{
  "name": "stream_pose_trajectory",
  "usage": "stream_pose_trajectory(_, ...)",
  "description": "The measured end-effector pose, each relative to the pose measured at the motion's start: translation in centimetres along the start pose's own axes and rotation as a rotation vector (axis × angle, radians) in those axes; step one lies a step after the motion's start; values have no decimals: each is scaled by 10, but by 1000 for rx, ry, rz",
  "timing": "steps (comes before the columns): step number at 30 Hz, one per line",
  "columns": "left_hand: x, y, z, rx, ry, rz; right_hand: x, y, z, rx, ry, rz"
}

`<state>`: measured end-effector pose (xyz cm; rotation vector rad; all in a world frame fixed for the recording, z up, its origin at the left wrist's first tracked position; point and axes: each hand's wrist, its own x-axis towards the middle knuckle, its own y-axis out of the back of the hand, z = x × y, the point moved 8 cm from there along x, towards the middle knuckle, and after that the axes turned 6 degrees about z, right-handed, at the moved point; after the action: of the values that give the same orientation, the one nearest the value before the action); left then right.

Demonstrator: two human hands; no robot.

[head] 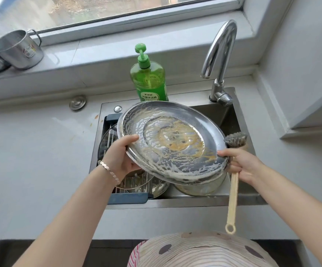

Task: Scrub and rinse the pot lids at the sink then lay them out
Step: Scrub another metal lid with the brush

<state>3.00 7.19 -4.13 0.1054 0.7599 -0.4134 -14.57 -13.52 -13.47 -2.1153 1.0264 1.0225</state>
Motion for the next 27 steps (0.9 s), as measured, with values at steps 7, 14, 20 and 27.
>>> stream_pose_trajectory(7, -6, -52, -54, -188, 44, 8, -8, -38, 9, 118, 65, -6)
stream_pose_trajectory(14, -2, -51, -78, -470, 181, 59, -29, -25, -9, -409, 254, 8)
stream_pose_trajectory(20, -4, -26, -80, -274, 107, 199, -48, -18, -38, -1201, 566, 223)
stream_pose_trajectory(27, -15, -30, -75, -153, 30, 194, -71, -70, -10, -1336, 881, 5)
